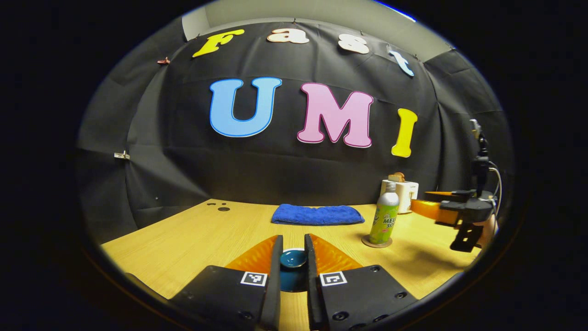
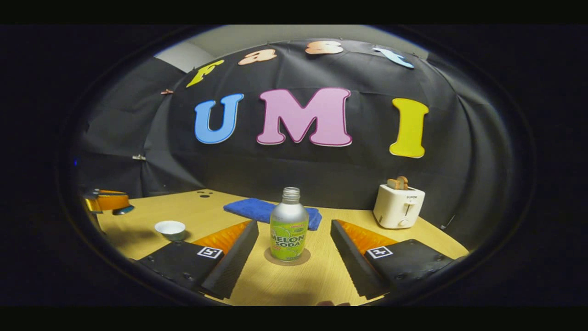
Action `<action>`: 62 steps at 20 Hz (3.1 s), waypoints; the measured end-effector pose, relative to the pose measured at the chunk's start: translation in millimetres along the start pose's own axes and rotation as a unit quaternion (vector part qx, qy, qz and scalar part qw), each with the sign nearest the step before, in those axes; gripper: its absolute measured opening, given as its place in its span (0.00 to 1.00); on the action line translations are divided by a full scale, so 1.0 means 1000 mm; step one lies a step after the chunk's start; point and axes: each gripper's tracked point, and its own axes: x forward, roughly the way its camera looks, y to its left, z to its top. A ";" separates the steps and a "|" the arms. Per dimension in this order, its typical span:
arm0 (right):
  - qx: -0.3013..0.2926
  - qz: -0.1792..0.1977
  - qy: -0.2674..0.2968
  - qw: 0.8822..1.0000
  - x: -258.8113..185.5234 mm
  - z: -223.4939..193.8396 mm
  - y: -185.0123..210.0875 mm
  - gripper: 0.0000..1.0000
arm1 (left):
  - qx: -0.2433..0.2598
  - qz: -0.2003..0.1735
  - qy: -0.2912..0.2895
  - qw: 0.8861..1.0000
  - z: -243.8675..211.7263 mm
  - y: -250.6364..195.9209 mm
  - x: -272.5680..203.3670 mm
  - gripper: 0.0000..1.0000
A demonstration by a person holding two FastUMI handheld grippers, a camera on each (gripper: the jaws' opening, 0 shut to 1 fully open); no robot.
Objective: Open the teacup lid with one hand, grasp the water bottle and pour water into the teacup with the other hand; after pouring, place the water bottle on the coaster and then close the teacup lid.
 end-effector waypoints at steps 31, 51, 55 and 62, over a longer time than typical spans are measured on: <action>0.049 0.022 0.019 0.998 -0.039 -0.045 0.010 0.98 | 0.052 0.006 0.115 0.992 -0.073 -0.013 0.106 0.33; 0.028 -0.004 0.007 1.000 -0.077 -0.034 0.029 0.98 | 0.033 0.009 -0.041 0.999 0.008 -0.057 -0.007 0.98; 0.035 -0.013 0.012 0.999 -0.090 -0.044 0.035 0.98 | 0.028 0.008 -0.047 0.998 0.000 -0.057 -0.027 0.98; 0.008 -0.029 0.014 0.999 -0.105 -0.052 0.046 0.98 | 0.005 0.006 -0.023 1.000 -0.024 -0.044 -0.040 0.98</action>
